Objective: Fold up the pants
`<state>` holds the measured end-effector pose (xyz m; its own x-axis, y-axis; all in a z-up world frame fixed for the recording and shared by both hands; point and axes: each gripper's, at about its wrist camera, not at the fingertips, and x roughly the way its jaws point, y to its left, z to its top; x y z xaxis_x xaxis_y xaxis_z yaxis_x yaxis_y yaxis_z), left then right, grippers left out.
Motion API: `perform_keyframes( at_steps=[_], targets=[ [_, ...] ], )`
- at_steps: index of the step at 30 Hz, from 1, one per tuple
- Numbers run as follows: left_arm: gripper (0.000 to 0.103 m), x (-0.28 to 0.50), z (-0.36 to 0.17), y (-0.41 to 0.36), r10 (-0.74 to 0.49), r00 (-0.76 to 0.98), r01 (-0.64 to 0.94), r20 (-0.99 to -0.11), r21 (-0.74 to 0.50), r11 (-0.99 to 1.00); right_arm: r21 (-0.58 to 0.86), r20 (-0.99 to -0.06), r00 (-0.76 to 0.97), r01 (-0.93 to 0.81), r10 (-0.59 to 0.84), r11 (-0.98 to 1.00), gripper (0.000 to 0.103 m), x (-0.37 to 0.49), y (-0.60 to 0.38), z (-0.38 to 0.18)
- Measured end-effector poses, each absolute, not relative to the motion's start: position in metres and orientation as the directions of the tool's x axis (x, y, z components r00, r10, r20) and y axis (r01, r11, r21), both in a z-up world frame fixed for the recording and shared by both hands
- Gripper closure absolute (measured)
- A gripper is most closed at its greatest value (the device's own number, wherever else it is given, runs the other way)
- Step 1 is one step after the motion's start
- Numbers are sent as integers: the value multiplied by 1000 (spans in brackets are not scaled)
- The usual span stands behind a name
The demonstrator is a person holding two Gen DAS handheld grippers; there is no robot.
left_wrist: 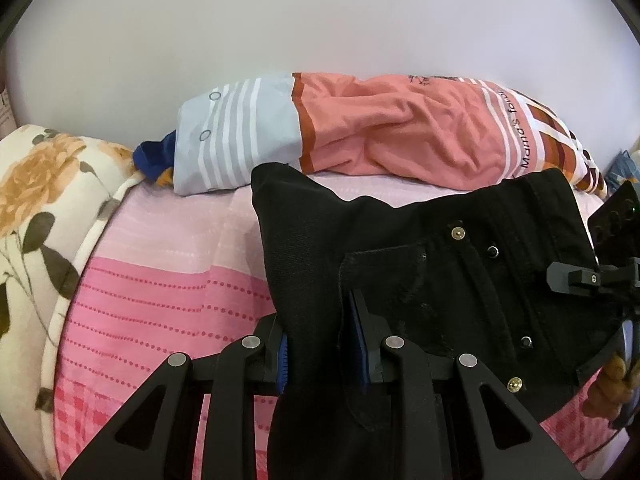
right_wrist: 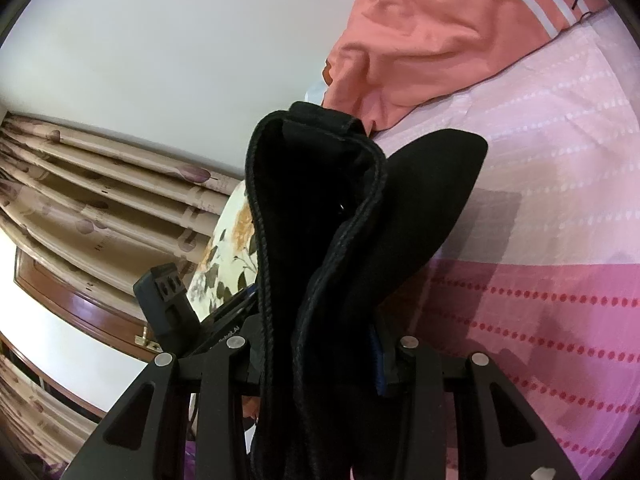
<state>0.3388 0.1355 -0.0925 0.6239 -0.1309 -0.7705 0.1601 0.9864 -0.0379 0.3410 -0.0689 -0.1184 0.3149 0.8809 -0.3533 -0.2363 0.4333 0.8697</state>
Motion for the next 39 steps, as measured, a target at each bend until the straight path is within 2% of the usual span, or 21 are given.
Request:
perform_keyframes(
  at_steps=[13,22,28,30,34,36,39],
  targets=[
    [76,341,-108,135,-107,629,154,-770,-11,988,815,-433,324,-257,841,519,67,343,-66,-121],
    [69,343,-119,141,-97,633,127,-768,-20,992,735,-538,354,-247,765,631,67,340,-67,-127],
    [59,343,-128,146,-83,635,101,-768,-24,995,685,-584,389,-235,712,690,67,335,-69,-128],
    [49,343,-131,147,-69,636,89,-769,-16,996,671,-595,399,-232,698,704,67,333,-69,-129],
    [39,341,-134,151,-52,643,67,-764,-11,998,648,-614,416,-221,671,729,62,331,-69,-129],
    [26,341,-135,152,-22,646,45,-763,9,999,639,-620,423,-216,661,738,59,331,-69,-129],
    [19,339,-135,155,-6,651,31,-759,19,999,622,-628,436,-216,644,753,56,329,-68,-128]
  ],
)
